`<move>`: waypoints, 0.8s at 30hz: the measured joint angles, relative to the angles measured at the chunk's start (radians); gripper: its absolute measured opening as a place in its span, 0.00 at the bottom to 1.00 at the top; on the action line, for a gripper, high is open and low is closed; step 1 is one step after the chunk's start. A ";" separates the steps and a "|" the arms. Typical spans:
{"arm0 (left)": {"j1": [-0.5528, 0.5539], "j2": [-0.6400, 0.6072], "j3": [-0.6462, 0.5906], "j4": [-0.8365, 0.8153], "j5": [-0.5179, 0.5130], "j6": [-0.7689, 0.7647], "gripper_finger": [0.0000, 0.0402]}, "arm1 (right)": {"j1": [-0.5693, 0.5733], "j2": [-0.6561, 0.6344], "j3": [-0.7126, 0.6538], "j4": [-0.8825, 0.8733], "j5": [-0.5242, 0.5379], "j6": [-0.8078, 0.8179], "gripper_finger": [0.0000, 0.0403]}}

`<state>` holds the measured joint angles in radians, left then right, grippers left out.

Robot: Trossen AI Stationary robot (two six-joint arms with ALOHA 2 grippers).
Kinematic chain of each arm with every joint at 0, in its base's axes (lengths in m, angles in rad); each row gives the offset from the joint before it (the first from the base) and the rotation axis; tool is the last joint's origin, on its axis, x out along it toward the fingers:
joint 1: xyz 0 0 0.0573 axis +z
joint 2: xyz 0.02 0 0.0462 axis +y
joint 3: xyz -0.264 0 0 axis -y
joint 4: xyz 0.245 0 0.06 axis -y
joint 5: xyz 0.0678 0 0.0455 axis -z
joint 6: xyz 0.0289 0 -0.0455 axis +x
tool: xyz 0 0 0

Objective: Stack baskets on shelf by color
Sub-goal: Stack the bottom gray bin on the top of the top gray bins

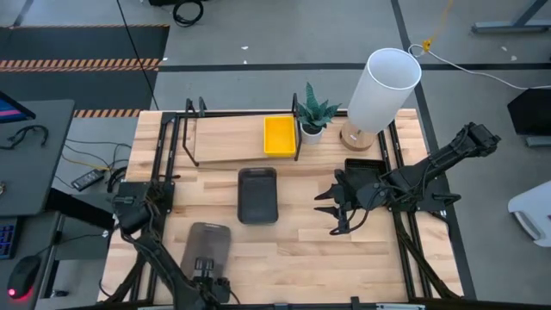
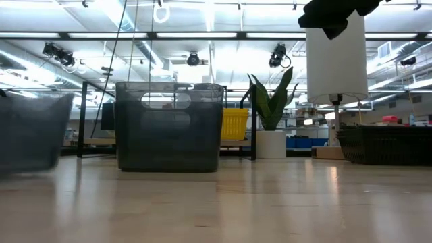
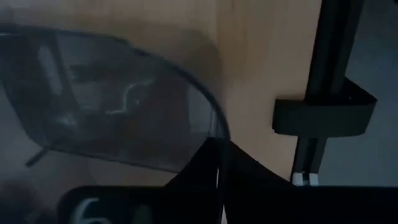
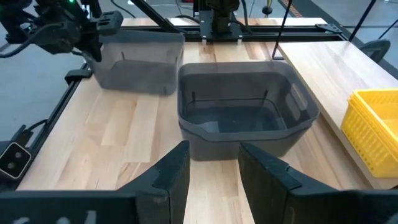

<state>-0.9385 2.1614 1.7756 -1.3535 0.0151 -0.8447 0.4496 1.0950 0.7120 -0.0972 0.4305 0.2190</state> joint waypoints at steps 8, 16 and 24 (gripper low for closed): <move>0.035 -0.108 0.000 -0.106 -0.008 -0.031 0.01 | 0.000 0.000 0.000 -0.001 -0.001 0.009 0.35; 0.141 -0.222 0.001 -0.213 -0.119 0.041 0.00 | 0.000 0.000 0.000 -0.001 0.000 0.008 0.35; 0.364 -0.325 0.010 -0.218 -0.194 0.192 0.01 | 0.000 0.000 -0.001 -0.010 0.003 0.007 0.35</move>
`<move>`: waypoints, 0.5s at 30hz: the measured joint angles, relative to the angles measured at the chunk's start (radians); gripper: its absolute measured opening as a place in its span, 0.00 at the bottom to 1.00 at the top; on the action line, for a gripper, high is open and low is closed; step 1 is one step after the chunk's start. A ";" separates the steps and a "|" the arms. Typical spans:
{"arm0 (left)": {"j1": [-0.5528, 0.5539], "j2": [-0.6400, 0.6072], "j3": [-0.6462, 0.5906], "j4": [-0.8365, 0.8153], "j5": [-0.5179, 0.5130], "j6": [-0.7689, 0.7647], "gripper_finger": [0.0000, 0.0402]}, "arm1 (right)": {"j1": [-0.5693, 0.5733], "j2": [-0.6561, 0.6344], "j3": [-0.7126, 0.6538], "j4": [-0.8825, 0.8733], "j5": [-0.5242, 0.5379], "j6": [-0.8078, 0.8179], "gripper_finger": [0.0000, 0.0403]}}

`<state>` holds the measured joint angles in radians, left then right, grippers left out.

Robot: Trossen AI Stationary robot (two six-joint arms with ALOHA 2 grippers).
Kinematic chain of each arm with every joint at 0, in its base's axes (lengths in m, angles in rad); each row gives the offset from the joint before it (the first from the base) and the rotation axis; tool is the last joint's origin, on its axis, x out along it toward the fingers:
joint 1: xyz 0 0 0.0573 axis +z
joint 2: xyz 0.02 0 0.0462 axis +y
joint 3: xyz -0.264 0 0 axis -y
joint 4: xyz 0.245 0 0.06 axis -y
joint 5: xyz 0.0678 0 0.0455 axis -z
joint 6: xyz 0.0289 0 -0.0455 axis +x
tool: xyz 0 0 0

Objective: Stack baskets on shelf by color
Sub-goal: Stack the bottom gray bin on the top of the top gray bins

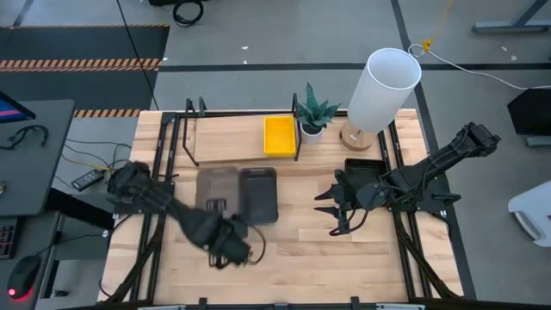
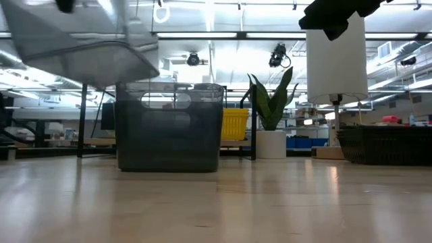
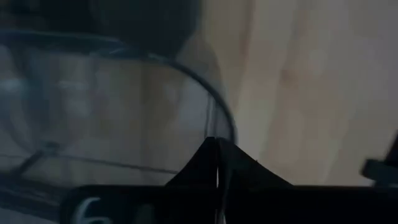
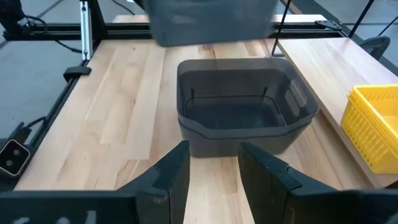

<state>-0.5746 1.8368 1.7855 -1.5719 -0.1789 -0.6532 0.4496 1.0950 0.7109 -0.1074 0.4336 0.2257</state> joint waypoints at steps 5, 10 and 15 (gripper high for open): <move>0.115 -0.015 0.000 0.011 -0.045 0.154 0.01 | 0.000 0.000 0.000 0.000 0.004 -0.012 0.35; 0.207 0.001 -0.001 0.127 -0.047 0.265 0.01 | 0.000 0.000 0.000 0.000 0.003 -0.012 0.35; 0.261 0.003 -0.001 0.188 -0.035 0.282 0.01 | 0.000 0.000 0.000 -0.001 0.003 -0.008 0.35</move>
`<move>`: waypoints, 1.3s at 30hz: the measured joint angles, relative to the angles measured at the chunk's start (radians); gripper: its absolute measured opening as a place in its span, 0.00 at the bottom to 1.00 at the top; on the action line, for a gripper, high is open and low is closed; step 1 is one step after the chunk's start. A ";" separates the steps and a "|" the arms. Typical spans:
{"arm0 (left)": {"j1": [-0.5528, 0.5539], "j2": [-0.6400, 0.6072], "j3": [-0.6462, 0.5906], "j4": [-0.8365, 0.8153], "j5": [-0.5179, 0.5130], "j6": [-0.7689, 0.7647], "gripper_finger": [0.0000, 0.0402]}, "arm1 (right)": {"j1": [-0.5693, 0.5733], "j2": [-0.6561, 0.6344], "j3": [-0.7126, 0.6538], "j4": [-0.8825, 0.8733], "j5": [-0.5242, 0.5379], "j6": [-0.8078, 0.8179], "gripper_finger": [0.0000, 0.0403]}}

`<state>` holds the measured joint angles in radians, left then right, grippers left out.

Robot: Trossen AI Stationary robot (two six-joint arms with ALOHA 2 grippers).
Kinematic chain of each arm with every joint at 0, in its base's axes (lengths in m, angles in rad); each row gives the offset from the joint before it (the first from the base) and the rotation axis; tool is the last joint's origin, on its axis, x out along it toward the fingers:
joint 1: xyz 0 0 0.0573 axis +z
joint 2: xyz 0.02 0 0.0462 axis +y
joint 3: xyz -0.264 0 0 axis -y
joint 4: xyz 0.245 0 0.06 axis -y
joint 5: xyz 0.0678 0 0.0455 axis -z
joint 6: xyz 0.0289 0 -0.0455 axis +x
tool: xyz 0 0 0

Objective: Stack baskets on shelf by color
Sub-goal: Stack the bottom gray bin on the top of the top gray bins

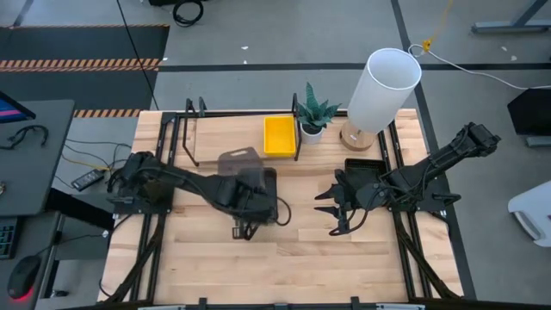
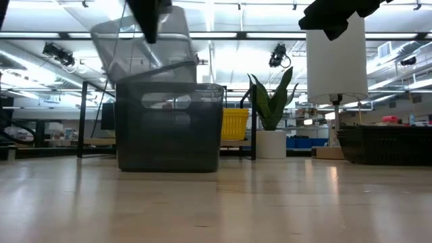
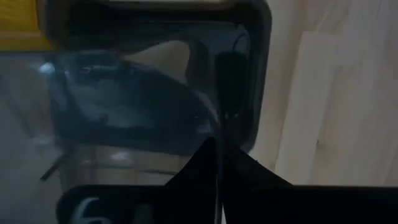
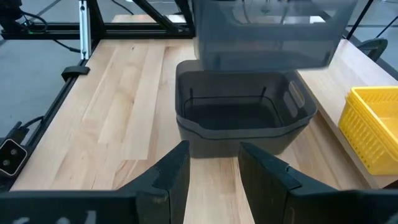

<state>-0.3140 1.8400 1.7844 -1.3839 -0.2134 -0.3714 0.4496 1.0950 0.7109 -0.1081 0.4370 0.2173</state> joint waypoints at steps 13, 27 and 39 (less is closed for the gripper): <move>-0.005 0.027 0.000 0.147 0.001 0.016 0.01 | 0.000 0.000 0.000 0.000 0.000 -0.003 0.35; -0.011 0.118 0.000 0.130 0.052 0.016 0.15 | 0.001 0.000 0.000 -0.004 0.000 0.001 0.35; -0.012 0.109 0.000 0.109 0.094 -0.010 0.44 | 0.002 0.000 0.000 -0.005 0.000 0.001 0.35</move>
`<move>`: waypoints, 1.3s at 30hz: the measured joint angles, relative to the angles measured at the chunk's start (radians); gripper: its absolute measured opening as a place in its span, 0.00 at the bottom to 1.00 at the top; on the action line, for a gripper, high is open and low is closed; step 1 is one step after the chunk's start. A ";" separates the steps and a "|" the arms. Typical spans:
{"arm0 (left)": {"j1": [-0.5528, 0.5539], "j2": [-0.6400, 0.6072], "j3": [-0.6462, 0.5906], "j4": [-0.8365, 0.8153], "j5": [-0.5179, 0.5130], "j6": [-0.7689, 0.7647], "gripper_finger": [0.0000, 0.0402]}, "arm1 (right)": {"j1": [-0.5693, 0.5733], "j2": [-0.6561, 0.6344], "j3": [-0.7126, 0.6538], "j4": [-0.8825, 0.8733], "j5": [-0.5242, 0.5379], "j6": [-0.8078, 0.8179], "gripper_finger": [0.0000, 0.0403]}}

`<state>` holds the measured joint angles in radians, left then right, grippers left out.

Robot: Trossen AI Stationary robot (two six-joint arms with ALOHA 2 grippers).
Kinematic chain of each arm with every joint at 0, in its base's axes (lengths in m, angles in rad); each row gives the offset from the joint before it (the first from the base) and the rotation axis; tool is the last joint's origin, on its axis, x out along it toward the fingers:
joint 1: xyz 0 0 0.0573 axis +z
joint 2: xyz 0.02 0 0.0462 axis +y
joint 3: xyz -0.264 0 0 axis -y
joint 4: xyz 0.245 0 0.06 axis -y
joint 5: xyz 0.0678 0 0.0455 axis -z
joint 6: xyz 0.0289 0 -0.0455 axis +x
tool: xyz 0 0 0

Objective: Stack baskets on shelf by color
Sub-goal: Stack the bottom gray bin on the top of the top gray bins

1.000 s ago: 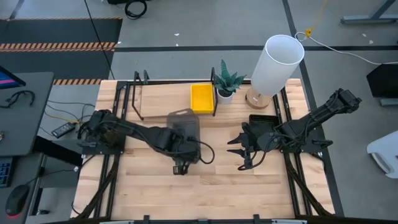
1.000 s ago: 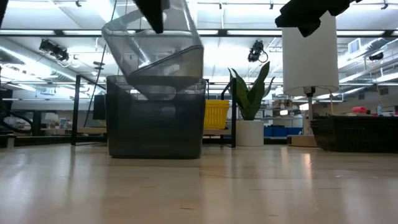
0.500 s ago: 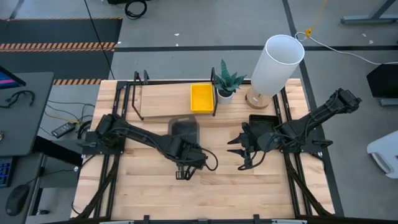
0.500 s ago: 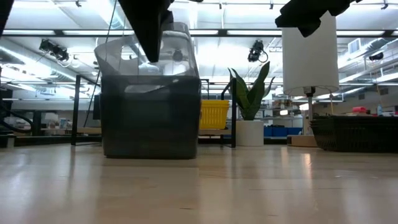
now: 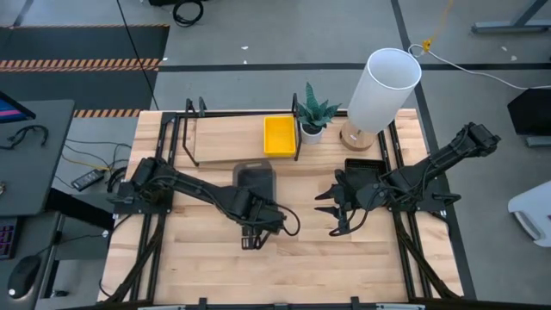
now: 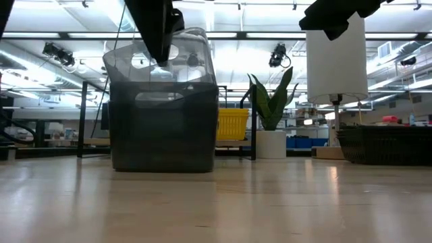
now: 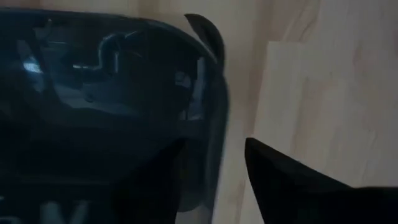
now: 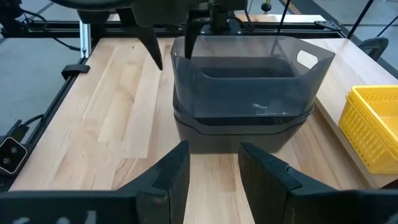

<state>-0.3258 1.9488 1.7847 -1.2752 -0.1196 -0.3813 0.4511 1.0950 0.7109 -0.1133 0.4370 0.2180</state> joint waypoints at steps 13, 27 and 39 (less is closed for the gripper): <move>-0.010 0.000 0.000 -0.041 -0.044 -0.009 0.03 | 0.000 0.000 0.000 0.000 0.000 0.000 0.35; -0.007 0.001 0.042 -0.223 0.103 -0.053 0.01 | 0.000 0.000 0.000 0.007 0.000 0.010 0.35; -0.010 0.019 0.039 -0.190 0.109 -0.068 0.27 | 0.000 0.000 0.000 0.007 0.000 0.016 0.35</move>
<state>-0.3358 1.9682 1.8240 -1.4653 -0.0105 -0.4492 0.4515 1.0950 0.7113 -0.1064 0.4370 0.2337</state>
